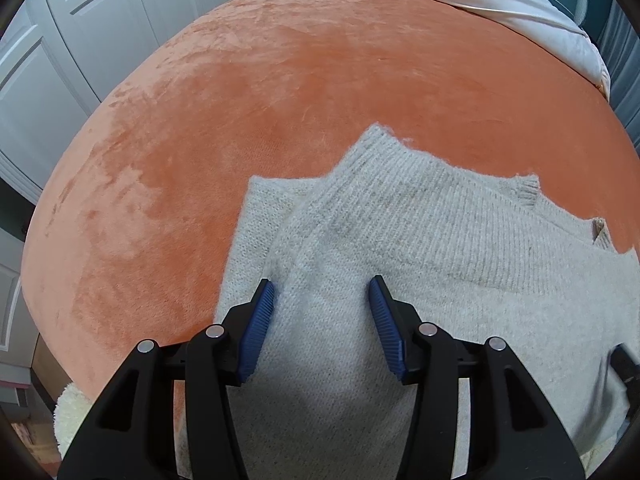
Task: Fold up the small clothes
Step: 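Fold the sweater over and smooth it with both tools open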
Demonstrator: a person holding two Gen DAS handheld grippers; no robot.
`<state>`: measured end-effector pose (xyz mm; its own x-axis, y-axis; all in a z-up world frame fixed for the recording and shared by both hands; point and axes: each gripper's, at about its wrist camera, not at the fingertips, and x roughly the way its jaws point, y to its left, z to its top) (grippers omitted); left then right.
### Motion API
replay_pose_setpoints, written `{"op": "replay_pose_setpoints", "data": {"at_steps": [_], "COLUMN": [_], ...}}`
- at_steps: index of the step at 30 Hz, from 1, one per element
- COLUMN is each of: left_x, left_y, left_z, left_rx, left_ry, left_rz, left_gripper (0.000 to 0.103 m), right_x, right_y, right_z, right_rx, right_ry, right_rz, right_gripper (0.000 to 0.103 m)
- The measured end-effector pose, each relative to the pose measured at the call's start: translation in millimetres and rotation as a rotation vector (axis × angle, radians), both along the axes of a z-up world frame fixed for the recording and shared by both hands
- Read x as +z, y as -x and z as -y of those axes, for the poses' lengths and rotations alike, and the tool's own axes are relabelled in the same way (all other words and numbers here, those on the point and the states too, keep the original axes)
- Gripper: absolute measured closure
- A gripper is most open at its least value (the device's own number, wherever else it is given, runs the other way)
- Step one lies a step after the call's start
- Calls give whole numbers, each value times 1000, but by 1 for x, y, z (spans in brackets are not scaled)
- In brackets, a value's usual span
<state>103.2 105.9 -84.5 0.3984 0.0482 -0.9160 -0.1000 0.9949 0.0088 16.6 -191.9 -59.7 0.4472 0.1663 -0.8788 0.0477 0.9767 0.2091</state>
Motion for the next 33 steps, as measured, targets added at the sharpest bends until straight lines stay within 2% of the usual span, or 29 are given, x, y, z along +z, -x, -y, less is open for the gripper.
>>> {"op": "replay_pose_setpoints", "data": {"at_steps": [1, 2, 3, 5, 7, 10, 12, 14, 15, 16, 17, 20, 23, 27, 33], "left_x": [0, 1, 2, 8, 15, 18, 16, 13, 12, 12, 13, 14, 12, 7, -5], "left_y": [0, 1, 2, 7, 16, 34, 46, 58, 63, 69, 74, 87, 97, 106, 104], "left_z": [0, 0, -2, -8, -18, -34, -44, -55, -59, -62, -64, -70, -72, -71, -74], "left_rx": [1, 0, 0, 9, 28, 61, 83, 103, 110, 111, 112, 124, 125, 113, 127], "left_ry": [1, 6, 15, 50, 77, 98, 102, 130, 138, 143, 143, 166, 192, 182, 200], "left_rz": [-1, -3, -4, 1, 10, 4, -11, -33, -38, -38, -34, -19, -3, -10, -28], "left_gripper": [55, 55, 55, 55, 56, 56, 56, 56, 56, 56, 56, 52, 52, 51, 45], "right_x": [-16, -28, -28, -15, 8, 21, 5, -33, -40, -39, -33, -10, 1, -23, -25], "right_y": [-4, -7, -7, -11, -11, -16, -28, -47, -50, -51, -53, -53, -50, -58, -63], "right_z": [-6, -10, -15, -22, -28, -47, -63, -77, -82, -87, -90, -102, -116, -133, -152], "right_rx": [15, 19, 19, 17, 31, 80, 107, 117, 114, 113, 108, 122, 147, 169, 207], "right_ry": [10, 17, 40, 71, -4, 1, -22, -37, -24, 6, 20, -7, 26, 82, 212], "right_rz": [-54, -69, -44, -54, 5, 37, -7, -123, -111, -96, -104, -72, -52, -111, -91], "right_gripper": [89, 91, 91, 90, 90, 90, 90, 92, 94, 94, 89, 89, 89, 89, 89]}}
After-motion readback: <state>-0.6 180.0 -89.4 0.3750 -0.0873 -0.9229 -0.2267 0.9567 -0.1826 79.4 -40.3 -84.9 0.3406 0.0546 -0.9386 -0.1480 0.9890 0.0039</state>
